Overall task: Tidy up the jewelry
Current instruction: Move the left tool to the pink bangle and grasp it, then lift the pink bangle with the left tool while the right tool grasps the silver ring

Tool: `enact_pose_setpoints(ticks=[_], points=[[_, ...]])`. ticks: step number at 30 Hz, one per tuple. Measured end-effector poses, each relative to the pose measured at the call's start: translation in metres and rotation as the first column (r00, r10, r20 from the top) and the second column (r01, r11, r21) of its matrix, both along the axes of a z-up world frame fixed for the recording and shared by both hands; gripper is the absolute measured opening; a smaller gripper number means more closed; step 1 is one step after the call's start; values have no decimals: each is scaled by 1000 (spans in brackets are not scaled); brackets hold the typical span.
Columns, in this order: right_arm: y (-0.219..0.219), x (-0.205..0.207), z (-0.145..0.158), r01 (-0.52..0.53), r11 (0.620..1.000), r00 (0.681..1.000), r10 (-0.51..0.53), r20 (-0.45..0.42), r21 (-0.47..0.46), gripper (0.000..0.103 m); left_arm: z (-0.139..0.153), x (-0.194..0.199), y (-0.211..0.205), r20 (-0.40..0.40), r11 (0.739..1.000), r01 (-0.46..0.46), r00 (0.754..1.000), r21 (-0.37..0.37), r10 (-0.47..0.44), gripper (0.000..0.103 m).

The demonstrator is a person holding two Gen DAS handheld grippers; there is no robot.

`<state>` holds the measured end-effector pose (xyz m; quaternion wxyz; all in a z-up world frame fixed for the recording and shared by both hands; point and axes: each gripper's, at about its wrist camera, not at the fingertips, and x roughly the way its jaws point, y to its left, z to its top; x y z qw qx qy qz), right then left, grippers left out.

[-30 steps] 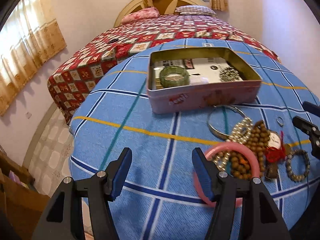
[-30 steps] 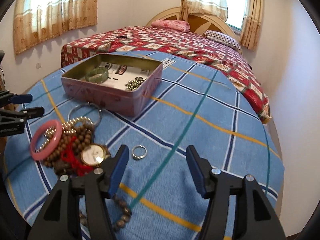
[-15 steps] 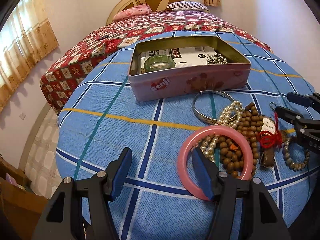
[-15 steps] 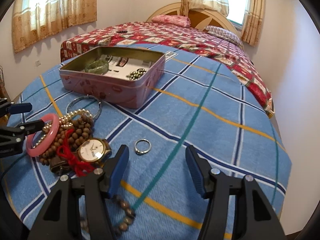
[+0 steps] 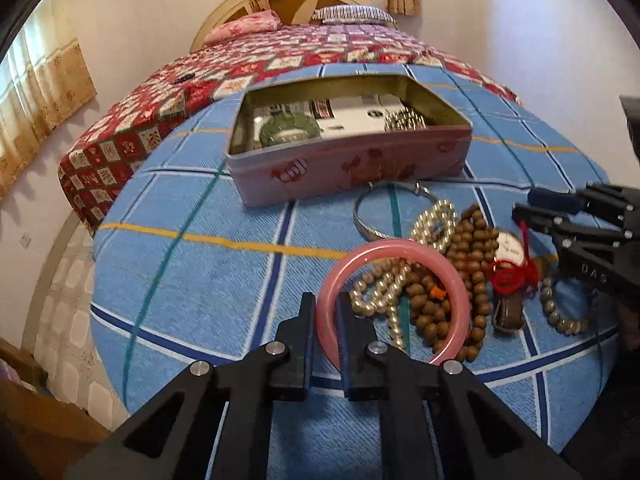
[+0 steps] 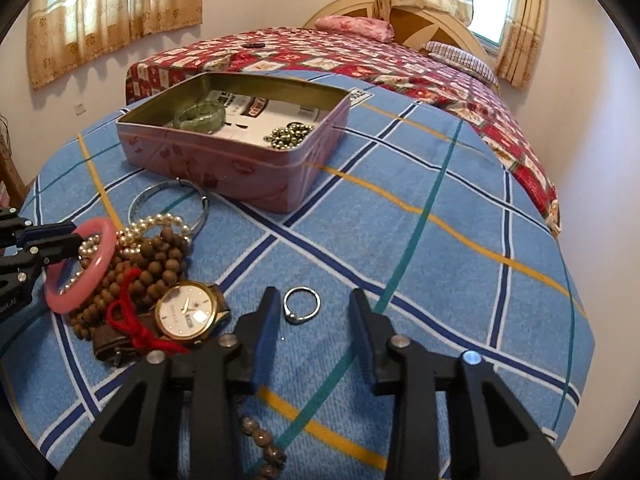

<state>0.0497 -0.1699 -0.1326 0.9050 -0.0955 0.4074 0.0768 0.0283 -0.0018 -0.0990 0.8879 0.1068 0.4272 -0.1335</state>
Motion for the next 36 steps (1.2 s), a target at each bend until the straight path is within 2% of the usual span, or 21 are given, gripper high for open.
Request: enact_pose_setpoints(ticks=[2, 7, 9, 10, 14, 15, 16, 24, 26, 27, 28, 32, 34, 36], points=[[1, 0, 0, -2, 1000, 1000, 2, 1, 0, 27, 6, 1, 4, 21, 1000, -16, 1000, 3, 16, 9], [2, 1, 0, -1, 1000, 1000, 1, -3, 2, 27, 21, 7, 13, 68, 999, -44, 997, 0, 44, 9], [2, 1, 0, -5, 1000, 1000, 5, -6, 10, 25, 23, 9, 14, 72, 999, -46, 996, -7, 47, 9], [2, 1, 0, -14, 1000, 1000, 14, -8, 15, 21, 24, 9, 14, 73, 999, -46, 996, -7, 47, 9], [3, 1, 0, -20, 1000, 1000, 20, -7, 17, 20, 24, 9, 13, 71, 999, -39, 997, -12, 40, 9], [2, 0, 1, -23, 1000, 1000, 23, 0, 19, 9, 26, 9, 12, 75, 999, -39, 996, -14, 39, 9], [2, 0, 1, -20, 1000, 1000, 20, -2, 20, 5, 28, 8, 12, 81, 999, -38, 996, -16, 39, 9], [-3, -3, 6, -1, 999, 1000, 0, 24, 47, 7, 31, 11, 13, 88, 999, -41, 995, -24, 43, 9], [-4, -4, 9, 5, 999, 999, -6, 32, 44, 23, 30, 11, 12, 83, 999, -38, 996, -25, 40, 9], [-4, -4, 9, 6, 999, 999, -8, 33, 38, 35, 30, 11, 12, 83, 999, -37, 996, -25, 39, 9], [-4, -3, 7, 8, 1000, 1000, -9, 28, 30, 36, 29, 12, 12, 83, 999, -37, 996, -25, 39, 9], [-3, 0, 2, 5, 1000, 1000, -5, -7, 15, 35, 26, 13, 11, 77, 999, -42, 996, -25, 43, 9], [-3, 0, 1, -5, 1000, 1000, 6, -11, 21, 21, 26, 14, 11, 75, 999, -43, 996, -26, 45, 9], [-4, -1, 1, -2, 1000, 1000, 3, -11, 28, 21, 26, 14, 11, 81, 999, -40, 996, -28, 43, 9]])
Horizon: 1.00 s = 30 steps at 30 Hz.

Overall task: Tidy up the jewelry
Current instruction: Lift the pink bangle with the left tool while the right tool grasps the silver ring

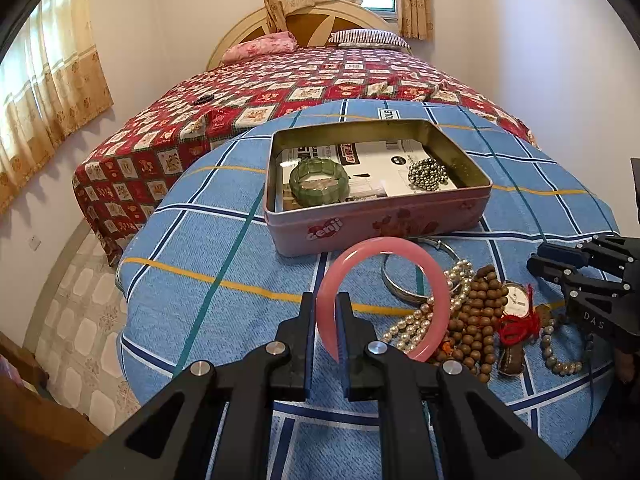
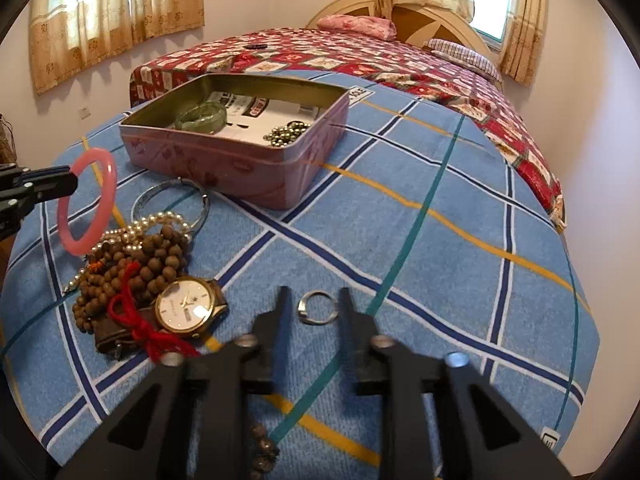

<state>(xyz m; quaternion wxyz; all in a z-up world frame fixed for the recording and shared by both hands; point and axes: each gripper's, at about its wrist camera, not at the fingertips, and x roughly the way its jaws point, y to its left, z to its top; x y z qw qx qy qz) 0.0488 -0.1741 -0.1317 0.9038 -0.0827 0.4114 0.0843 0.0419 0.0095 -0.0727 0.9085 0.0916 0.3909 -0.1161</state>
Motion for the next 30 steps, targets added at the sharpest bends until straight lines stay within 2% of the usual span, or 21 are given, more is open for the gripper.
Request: enact_pose_setpoints(ticks=[14, 30], points=[[3, -7, 18, -14, 1000, 998, 13, 54, 12, 21, 24, 2, 1, 46, 1000, 3, 999, -29, -2, 9], [21, 21, 58, -63, 998, 987, 67, 148, -31, 21, 65, 39, 0, 137, 1000, -3, 991, -31, 8, 9]])
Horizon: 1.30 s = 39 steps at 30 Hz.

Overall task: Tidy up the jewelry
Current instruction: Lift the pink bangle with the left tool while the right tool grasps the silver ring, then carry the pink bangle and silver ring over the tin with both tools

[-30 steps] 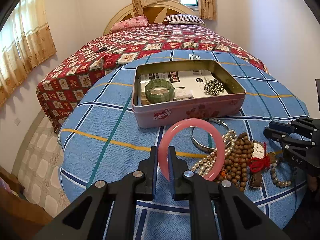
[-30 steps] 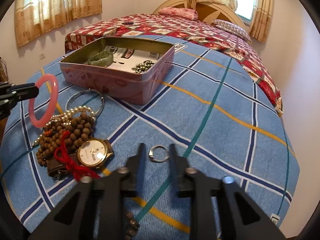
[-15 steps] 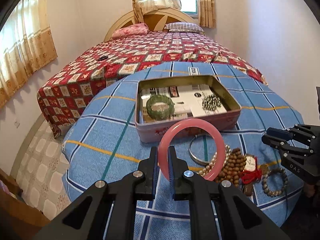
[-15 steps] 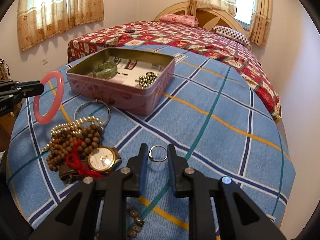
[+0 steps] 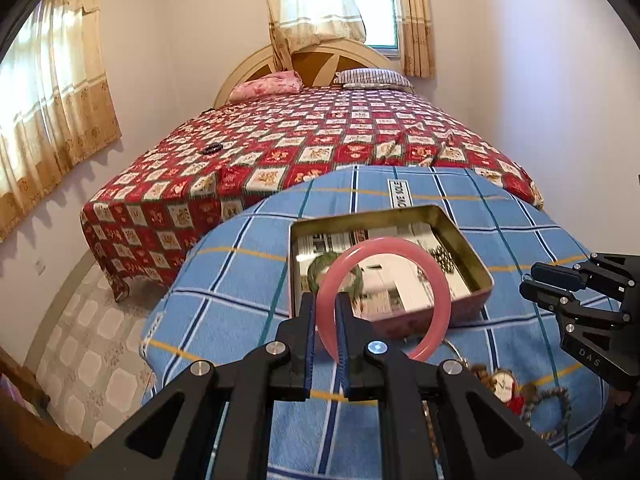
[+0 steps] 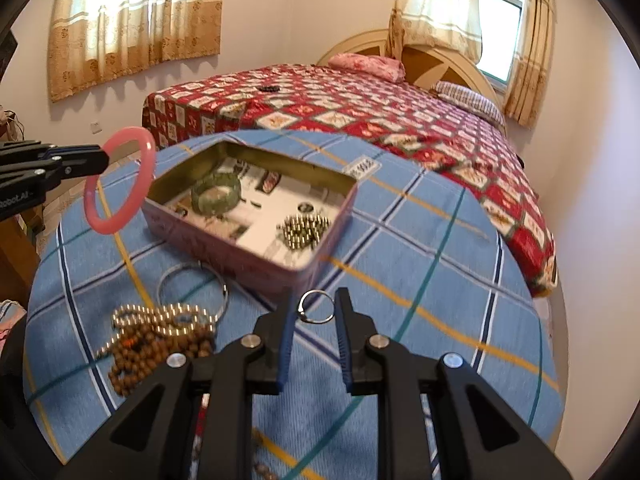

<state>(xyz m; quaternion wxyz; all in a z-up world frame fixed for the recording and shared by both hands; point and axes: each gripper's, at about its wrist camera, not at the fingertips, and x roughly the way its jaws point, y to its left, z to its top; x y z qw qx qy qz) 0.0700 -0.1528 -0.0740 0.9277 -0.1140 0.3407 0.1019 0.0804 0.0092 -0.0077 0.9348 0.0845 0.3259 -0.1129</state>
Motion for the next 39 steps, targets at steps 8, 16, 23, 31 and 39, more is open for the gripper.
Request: enact_pose_setpoints(ticks=[8, 16, 23, 31, 39], points=[[11, 21, 19, -29, 999, 999, 29, 46, -14, 21, 11, 21, -9, 20, 1000, 8, 1000, 15, -8, 9], [19, 35, 27, -47, 999, 997, 48, 64, -21, 21, 11, 42, -16, 24, 999, 10, 1000, 37, -11, 9], [23, 46, 28, -51, 998, 996, 53, 66, -22, 21, 9, 60, -16, 20, 999, 0, 1000, 51, -1, 9], [23, 55, 25, -50, 999, 996, 51, 67, -11, 21, -2, 72, -20, 4, 997, -5, 1000, 71, 5, 9], [25, 68, 21, -53, 999, 997, 53, 63, -4, 21, -18, 85, -24, -39, 997, 4, 999, 80, -1, 9]])
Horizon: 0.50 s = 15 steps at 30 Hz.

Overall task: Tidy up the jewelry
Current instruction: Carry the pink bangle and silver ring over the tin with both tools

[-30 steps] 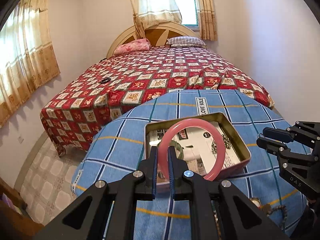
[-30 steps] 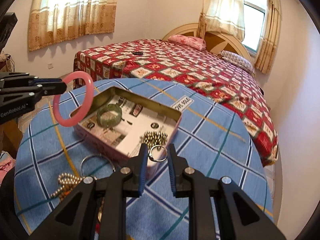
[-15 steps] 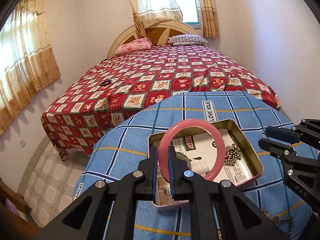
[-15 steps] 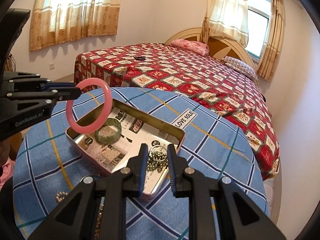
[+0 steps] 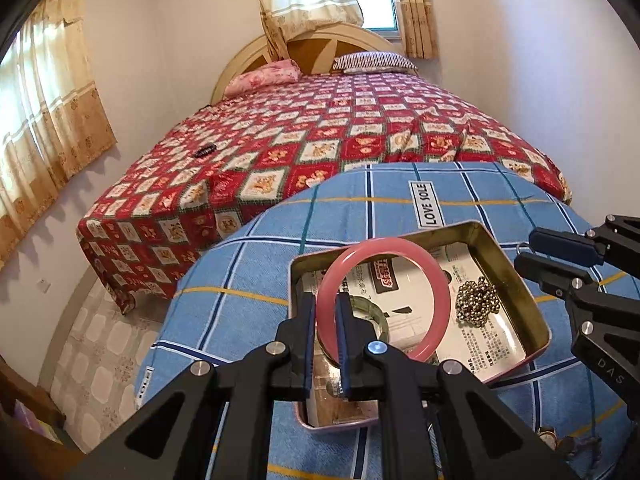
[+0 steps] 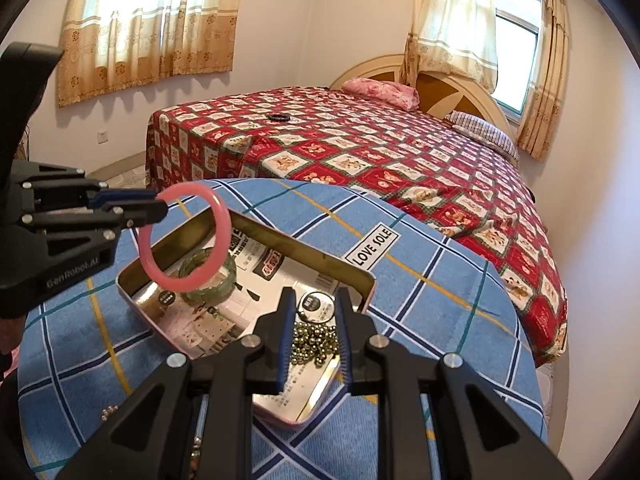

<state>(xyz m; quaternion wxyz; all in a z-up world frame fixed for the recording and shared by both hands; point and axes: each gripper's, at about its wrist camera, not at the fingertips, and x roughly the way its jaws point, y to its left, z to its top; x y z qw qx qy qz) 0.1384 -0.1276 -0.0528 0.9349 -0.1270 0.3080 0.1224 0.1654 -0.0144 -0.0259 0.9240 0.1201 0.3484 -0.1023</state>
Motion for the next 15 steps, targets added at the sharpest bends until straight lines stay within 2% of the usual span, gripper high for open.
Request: enact_pose_setpoints(ticks=[15], points=[[1, 15, -26, -11, 1000, 998, 11, -62, -6, 21, -23, 12, -4, -44, 999, -1, 999, 44, 3, 9]])
